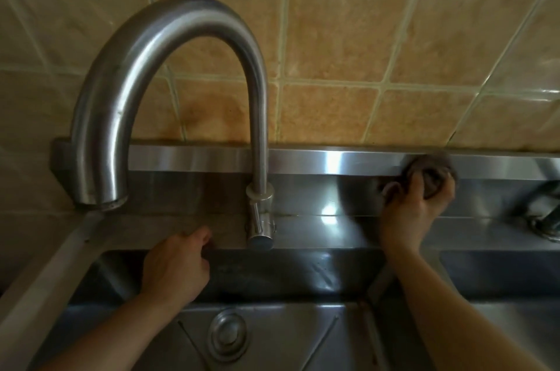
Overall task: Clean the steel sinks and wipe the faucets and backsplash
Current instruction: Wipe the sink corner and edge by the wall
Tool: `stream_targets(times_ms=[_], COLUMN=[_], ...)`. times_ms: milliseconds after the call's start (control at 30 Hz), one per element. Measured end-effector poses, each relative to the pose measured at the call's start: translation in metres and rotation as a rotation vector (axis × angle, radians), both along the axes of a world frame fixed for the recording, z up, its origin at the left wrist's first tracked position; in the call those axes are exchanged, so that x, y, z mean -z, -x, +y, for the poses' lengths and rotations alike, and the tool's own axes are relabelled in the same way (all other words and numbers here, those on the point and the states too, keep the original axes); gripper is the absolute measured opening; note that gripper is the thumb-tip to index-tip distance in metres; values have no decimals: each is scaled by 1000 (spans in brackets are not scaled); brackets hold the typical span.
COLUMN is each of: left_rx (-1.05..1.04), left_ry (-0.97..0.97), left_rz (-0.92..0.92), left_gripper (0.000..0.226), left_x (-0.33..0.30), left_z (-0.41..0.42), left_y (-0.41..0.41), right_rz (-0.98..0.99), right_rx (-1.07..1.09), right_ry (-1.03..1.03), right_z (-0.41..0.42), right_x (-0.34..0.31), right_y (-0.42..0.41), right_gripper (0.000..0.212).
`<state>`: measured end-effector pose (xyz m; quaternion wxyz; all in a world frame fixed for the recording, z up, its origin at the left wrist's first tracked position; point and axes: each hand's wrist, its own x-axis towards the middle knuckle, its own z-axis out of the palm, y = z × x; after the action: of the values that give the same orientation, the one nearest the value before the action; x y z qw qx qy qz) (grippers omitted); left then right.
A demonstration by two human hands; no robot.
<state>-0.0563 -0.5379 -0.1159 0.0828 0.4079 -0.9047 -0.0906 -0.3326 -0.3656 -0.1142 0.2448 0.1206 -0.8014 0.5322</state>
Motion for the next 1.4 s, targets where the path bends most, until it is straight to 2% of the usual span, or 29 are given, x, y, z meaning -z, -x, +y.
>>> stream_targets(times_ms=[67, 100, 133, 200, 267, 300, 333, 400, 467, 533, 600, 667, 733, 867, 967, 1033, 1100, 1200, 1267, 1400], left_rx=[-5, -6, -10, -17, -31, -36, -37, -40, -58, -60, -50, -47, -37, -7, 1, 7, 21, 68, 91, 87], left_ry=[7, 7, 7, 15, 13, 15, 21, 36, 42, 53, 59, 62, 66, 88, 89, 92, 87, 78, 83, 51], left_rz=[-4, -11, -19, -34, -32, -37, -43, -50, -55, -63, -65, -65, -65, -71, -79, -88, -94, -96, -90, -87], left_gripper=[38, 37, 37, 33, 30, 30, 30, 31, 31, 35, 39, 41, 41, 40, 38, 37, 38, 40, 42, 43], left_x=[1, 1, -1, -3, -6, -6, -6, -5, -5, -4, -3, -1, 1, 2, 1, 1, 1, 2, 2, 1], left_z=[2, 4, 6, 10, 12, 14, 17, 19, 21, 20, 18, 17, 15, 13, 12, 13, 13, 13, 12, 10], left_y=[0, 1, 2, 3, 3, 3, 4, 5, 6, 6, 6, 6, 5, 4, 3, 3, 3, -1, -3, -4], right_rz=[-15, -52, -67, 21, 101, 175, 189, 109, 20, 1, -146, -285, -362, -237, -83, -30, -33, 48, -4, -133], right_rx=[118, 83, 2, -158, -430, -473, -505, -549, -462, -264, -85, -5, -12, -98, -342, -545, -620, -633, -605, -333], right_ry=[-97, -127, -145, -168, -258, -411, -469, -427, -381, -431, -470, -612, -743, -835, -880, -943, -960, -1088, -1147, -1020], right_z=[-16, -24, -36, -59, -72, -73, -70, -57, -35, -8, 17, 32, 33, 9, -20, -42, -53, -38, -20, 22], right_x=[-8, -8, -6, 9, 27, 35, 39, 32, 19, 12, 1, 0, 12, 29, 28, 31, 30, 21, 18, 20], right_y=[-12, -28, -45, -78, -105, -109, -106, -97, -86, -64, -37, -17, -13, -46, -86, -113, -123, -104, -83, -46], right_gripper=[54, 51, 50, 49, 37, 33, 32, 33, 29, 31, 35, 38, 38, 38, 52, 43, 45, 54, 52, 41])
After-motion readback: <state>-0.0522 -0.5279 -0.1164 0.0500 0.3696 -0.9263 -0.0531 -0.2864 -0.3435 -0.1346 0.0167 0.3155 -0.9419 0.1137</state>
